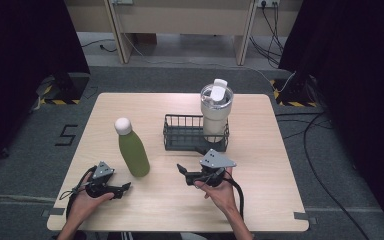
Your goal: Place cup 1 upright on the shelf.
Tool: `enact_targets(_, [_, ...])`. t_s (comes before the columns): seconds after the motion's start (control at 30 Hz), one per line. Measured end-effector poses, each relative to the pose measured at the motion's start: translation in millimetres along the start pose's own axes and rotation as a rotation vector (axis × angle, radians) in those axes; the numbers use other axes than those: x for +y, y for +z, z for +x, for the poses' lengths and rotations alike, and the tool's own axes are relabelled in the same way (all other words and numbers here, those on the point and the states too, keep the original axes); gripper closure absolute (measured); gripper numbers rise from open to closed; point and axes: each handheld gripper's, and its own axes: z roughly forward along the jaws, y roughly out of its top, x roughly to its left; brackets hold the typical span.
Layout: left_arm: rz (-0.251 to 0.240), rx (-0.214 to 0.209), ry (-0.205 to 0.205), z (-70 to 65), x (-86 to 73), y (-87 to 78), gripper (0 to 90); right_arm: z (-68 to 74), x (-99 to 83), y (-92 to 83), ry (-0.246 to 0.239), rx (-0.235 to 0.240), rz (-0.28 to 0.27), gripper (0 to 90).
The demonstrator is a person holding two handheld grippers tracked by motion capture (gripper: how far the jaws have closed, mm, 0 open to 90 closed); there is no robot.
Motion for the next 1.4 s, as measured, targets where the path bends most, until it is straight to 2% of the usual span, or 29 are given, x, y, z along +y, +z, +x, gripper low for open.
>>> enact_targets(0.63, [0.000,-0.001,0.000,0.1,0.0,0.1,11.4,14.4,1.8,14.2,-0.009,0.057,0.007,15.0])
enact_targets(1.4, [0.001,0.000,-0.002,0.3,0.0,0.1,11.0,24.1,4.0,25.7,-0.011,0.098,0.013,15.0])
